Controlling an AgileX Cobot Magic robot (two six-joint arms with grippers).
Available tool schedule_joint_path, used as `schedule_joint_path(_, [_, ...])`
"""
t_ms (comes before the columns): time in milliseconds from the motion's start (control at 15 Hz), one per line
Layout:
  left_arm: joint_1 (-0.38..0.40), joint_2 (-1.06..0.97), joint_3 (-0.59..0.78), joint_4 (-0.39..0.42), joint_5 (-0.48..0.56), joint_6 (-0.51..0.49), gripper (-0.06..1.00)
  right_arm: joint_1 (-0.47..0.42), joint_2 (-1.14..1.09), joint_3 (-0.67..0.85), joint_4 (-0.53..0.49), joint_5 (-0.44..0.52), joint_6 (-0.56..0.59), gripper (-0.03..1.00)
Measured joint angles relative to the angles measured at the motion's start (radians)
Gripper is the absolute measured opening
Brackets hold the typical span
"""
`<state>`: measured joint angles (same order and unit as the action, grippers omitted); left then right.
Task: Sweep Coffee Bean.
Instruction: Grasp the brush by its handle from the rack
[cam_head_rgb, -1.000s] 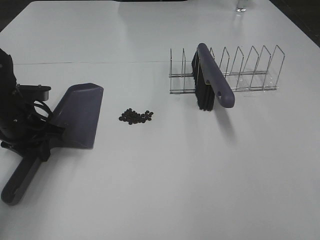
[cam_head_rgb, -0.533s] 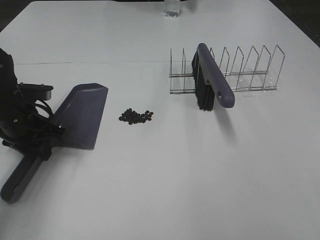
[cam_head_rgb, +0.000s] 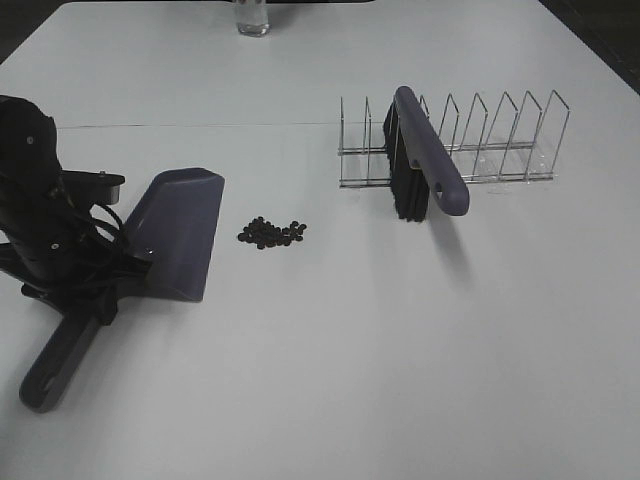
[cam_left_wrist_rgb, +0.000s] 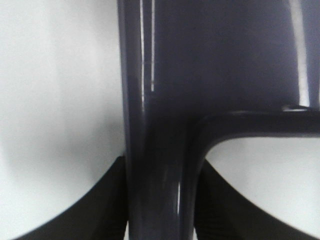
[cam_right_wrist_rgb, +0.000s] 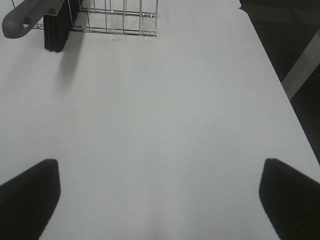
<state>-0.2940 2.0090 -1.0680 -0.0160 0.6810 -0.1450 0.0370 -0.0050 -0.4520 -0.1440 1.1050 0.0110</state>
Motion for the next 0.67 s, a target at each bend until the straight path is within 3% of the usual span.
schedule_joint_path(667, [0.0,0.0,0.0,0.016,-0.012,-0.007,0.33,0.0,0.0,-0.001,0.012,0.0,0.001,0.98])
